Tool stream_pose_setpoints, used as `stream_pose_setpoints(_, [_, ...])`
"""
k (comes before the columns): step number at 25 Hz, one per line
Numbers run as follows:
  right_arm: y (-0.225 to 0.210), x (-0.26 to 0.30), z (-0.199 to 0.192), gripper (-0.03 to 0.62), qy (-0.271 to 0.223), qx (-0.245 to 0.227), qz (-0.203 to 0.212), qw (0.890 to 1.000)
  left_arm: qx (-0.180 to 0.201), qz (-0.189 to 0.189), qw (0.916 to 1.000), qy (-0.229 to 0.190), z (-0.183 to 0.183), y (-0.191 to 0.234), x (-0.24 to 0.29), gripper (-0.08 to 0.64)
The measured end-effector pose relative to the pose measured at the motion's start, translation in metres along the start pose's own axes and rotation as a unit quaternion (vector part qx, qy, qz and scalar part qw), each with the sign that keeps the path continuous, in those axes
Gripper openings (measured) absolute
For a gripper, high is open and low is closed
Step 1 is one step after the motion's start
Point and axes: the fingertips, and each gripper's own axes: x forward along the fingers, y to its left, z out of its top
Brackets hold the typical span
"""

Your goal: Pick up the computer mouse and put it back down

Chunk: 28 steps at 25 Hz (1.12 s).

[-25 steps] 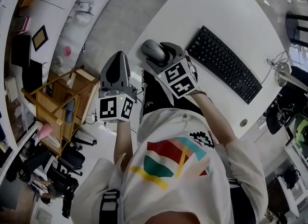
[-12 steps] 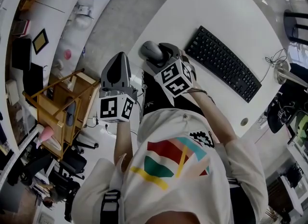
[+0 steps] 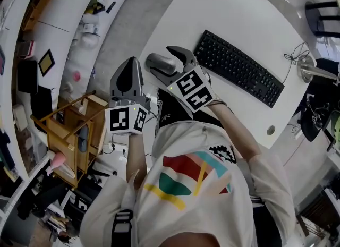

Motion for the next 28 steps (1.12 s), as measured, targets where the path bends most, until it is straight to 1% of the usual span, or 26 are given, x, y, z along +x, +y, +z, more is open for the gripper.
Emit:
stream_pose_setpoints(2, [-0.009,-0.025,0.013,0.304,-0.021,0.034,0.001,0.999,0.010,-0.031,0.9993,-0.019,0.018,-0.021,0.012,0.044])
stream_pose_setpoints(4, [-0.022,-0.062,0.026,0.304,-0.057,0.067,-0.005,0.996,0.023,-0.072,0.9964,-0.039,0.037,-0.054,0.025,0.044])
stream_pose_setpoints(5, [-0.031,-0.086,0.032,0.304,-0.083,0.083,-0.020,0.993,0.029,-0.095,0.9939,-0.047,0.045,-0.074,0.031,0.044])
stream_pose_setpoints(7, [-0.054,-0.143,0.038,0.302,-0.137,0.106,-0.076,0.982,0.039,-0.145,0.9870,-0.059,0.056,-0.121,0.039,0.044])
stream_pose_setpoints(8, [-0.066,-0.175,0.036,0.292,-0.163,0.115,-0.112,0.974,0.041,-0.171,0.9825,-0.062,0.060,-0.146,0.042,0.043])
stream_pose_setpoints(9, [-0.077,-0.210,0.032,0.257,-0.187,0.123,-0.151,0.963,0.042,-0.197,0.9773,-0.065,0.062,-0.172,0.044,0.043])
stream_pose_setpoints(10, [-0.088,-0.246,0.025,0.214,-0.210,0.131,-0.192,0.950,0.042,-0.223,0.9715,-0.068,0.064,-0.198,0.045,0.044])
stream_pose_setpoints(12, [-0.106,-0.317,0.005,0.051,-0.249,0.145,-0.273,0.918,0.049,-0.271,0.9585,-0.074,0.065,-0.250,0.045,0.043])
stream_pose_setpoints(13, [-0.111,-0.351,-0.006,0.025,-0.265,0.148,-0.307,0.902,0.054,-0.293,0.9514,-0.077,0.065,-0.276,0.045,0.043])
stream_pose_setpoints(15, [-0.116,-0.409,-0.029,0.014,-0.284,0.146,-0.362,0.876,0.062,-0.333,0.9372,-0.082,0.066,-0.328,0.044,0.043])
stream_pose_setpoints(16, [-0.117,-0.435,-0.039,0.014,-0.287,0.142,-0.384,0.866,0.064,-0.350,0.9308,-0.084,0.067,-0.353,0.044,0.043])
stream_pose_setpoints(18, [-0.115,-0.477,-0.057,0.014,-0.288,0.134,-0.418,0.851,0.066,-0.379,0.9186,-0.088,0.070,-0.404,0.041,0.043])
stream_pose_setpoints(20, [-0.110,-0.510,-0.076,0.014,-0.284,0.131,-0.443,0.840,0.067,-0.406,0.9069,-0.089,0.070,-0.451,0.032,0.043])
stream_pose_setpoints(23, [-0.101,-0.541,-0.103,0.014,-0.280,0.130,-0.462,0.831,0.077,-0.434,0.8927,-0.092,0.061,-0.504,0.007,0.043])
stream_pose_setpoints(26, [-0.087,-0.556,-0.126,0.014,-0.288,0.132,-0.468,0.825,0.092,-0.451,0.8828,-0.094,0.047,-0.533,-0.019,0.043])
stream_pose_setpoints(28, [-0.076,-0.559,-0.138,0.014,-0.297,0.134,-0.470,0.821,0.101,-0.456,0.8792,-0.092,0.037,-0.539,-0.033,0.044])
